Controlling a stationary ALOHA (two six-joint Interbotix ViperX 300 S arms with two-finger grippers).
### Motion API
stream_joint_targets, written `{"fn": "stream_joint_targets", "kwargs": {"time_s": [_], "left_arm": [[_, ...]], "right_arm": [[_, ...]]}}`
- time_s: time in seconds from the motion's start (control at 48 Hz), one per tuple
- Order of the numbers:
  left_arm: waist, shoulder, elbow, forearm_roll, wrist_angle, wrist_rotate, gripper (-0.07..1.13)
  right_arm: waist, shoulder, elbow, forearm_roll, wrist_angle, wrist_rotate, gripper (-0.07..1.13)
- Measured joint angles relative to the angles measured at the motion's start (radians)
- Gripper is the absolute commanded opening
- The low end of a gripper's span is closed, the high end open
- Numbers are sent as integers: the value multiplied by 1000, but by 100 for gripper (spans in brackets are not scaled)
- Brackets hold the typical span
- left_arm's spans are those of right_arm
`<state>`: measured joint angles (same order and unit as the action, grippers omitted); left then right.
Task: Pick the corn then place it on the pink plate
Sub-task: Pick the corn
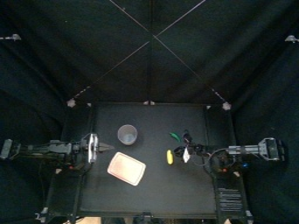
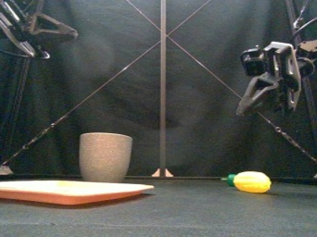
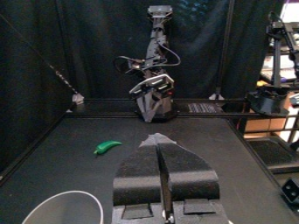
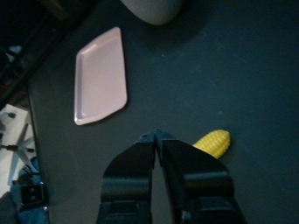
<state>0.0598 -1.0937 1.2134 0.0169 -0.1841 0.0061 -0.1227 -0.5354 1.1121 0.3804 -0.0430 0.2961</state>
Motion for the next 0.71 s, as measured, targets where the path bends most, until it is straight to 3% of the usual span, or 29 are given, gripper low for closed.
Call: {"fn": "stream_joint_targets", "kwargs": {"time_s": [0.104, 0.208, 0.708], "left_arm": [[0, 0, 0, 0, 3, 0, -3], [2, 0, -2, 0, 5, 0, -3], [3, 0, 0, 9, 6, 0, -3]], "right_arm": [[-2, 35, -3, 18, 35, 11, 90], [-9, 43, -3, 48, 63, 17, 100], [-15, 261, -46, 124, 123, 18, 101]]}}
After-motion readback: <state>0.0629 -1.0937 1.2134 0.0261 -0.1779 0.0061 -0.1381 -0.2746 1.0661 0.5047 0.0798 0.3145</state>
